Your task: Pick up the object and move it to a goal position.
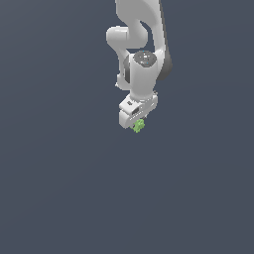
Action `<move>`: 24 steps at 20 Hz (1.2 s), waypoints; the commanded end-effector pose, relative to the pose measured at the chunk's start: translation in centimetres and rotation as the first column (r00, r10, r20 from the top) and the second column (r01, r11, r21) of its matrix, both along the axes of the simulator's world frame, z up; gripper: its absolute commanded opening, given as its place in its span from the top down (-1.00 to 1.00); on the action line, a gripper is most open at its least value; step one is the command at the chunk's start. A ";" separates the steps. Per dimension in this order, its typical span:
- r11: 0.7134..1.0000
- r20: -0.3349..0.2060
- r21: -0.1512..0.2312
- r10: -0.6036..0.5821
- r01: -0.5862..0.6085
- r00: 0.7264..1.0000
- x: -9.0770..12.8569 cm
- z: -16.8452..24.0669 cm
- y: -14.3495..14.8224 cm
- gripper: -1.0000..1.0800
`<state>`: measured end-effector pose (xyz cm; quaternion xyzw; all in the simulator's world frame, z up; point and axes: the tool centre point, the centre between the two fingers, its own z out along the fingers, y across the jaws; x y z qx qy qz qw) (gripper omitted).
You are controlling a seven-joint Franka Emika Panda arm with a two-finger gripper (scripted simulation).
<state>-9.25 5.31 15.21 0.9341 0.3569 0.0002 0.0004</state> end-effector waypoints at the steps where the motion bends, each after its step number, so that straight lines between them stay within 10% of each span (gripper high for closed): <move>1: 1.000 0.000 0.002 0.000 0.000 1.000 -0.4 2.5 -1.2 1.00; 24: 1.000 0.000 0.003 0.000 0.000 1.000 -3.5 24.3 -12.5 1.00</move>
